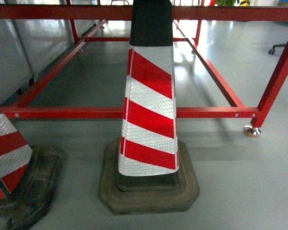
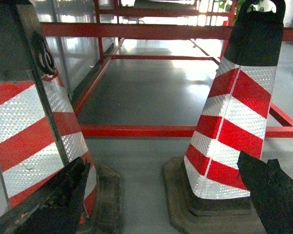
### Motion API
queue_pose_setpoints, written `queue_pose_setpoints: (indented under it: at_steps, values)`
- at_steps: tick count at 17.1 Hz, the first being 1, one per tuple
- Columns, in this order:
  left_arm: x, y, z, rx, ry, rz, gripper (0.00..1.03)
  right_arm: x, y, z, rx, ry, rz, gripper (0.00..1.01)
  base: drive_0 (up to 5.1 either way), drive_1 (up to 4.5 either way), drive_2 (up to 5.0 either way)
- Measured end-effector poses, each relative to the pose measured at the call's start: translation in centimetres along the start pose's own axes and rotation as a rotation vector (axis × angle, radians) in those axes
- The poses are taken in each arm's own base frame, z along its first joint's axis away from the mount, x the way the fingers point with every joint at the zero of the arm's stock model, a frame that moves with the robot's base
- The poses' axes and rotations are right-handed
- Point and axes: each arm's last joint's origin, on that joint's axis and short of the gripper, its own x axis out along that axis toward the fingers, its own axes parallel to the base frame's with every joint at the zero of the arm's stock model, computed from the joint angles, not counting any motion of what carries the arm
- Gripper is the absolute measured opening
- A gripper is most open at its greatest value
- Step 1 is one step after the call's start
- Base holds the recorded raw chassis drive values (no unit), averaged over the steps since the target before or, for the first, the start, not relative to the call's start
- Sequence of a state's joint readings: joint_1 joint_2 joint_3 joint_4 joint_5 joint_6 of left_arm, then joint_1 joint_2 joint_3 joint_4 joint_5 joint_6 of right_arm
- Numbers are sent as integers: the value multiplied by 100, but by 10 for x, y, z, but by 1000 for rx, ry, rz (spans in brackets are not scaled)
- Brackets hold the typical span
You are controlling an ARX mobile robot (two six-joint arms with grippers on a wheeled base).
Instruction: Place box next to blue box on left shelf
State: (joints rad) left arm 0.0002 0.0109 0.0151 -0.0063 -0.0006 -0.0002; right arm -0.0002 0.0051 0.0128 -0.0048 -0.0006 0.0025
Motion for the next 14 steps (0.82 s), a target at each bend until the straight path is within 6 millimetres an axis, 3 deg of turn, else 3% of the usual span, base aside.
queue_pose_setpoints:
  at_steps: [14]
  values:
    - [0, 0, 0, 0, 0, 0, 98, 0, 0, 0, 0, 0, 0, 98, 0, 0, 0]
